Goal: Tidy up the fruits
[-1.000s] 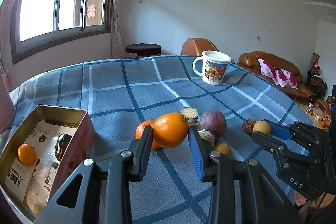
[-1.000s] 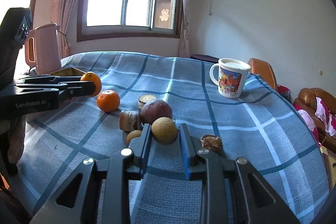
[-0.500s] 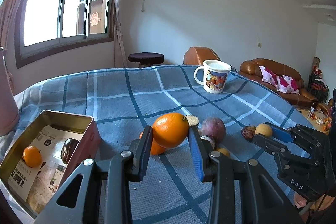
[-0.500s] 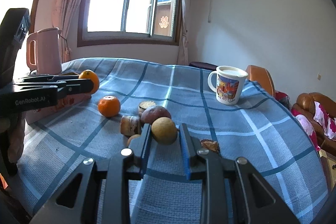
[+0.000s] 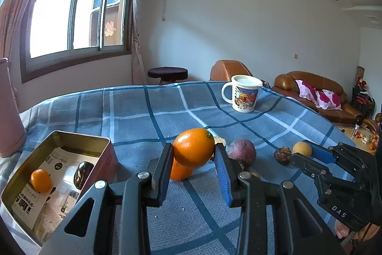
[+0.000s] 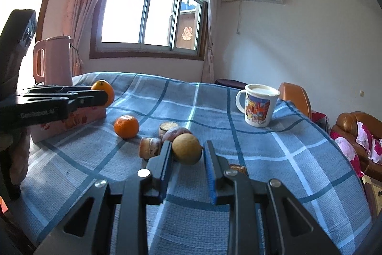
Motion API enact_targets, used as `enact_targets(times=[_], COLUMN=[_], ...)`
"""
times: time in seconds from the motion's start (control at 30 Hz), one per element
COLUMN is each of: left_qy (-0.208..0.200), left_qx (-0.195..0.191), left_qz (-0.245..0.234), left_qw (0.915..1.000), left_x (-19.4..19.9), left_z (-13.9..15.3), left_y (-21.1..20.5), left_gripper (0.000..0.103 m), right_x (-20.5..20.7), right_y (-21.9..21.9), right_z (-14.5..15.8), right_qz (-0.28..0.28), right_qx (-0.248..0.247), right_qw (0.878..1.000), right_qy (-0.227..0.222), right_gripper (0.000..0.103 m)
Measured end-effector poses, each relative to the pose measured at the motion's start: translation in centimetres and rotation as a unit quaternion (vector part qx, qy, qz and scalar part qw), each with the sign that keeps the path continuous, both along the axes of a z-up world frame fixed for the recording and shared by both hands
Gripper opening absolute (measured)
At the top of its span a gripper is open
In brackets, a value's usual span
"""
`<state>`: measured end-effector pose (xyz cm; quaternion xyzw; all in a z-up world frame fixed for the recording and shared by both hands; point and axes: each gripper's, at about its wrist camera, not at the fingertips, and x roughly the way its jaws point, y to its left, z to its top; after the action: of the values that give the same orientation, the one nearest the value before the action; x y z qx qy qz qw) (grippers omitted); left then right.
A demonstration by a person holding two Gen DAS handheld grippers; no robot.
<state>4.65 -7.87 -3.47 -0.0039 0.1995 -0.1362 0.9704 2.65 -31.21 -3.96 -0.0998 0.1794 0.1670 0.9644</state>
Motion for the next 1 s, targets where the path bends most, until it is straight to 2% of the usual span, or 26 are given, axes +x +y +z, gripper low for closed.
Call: enact_targets(times=[0.57,1.0], left_qy=[-0.017,-0.016], left_qx=[-0.011,-0.007], left_qz=[0.017,0.041], left_qw=[0.9997,0.999], left_x=[-0.8,-0.9], left_z=[0.5,1.3], left_y=[0.8,2.4], left_gripper=[0.037,0.037], right_x=[-0.7,-0.3], right_y=[-0.1,2.9], right_z=[0.9,3.1], right_qz=[0.004,0.036], right_qx=[0.014,0.001], right_qw=[1.0,0.999], right_qy=[-0.027,-0.038], right_gripper=[0.029,0.029])
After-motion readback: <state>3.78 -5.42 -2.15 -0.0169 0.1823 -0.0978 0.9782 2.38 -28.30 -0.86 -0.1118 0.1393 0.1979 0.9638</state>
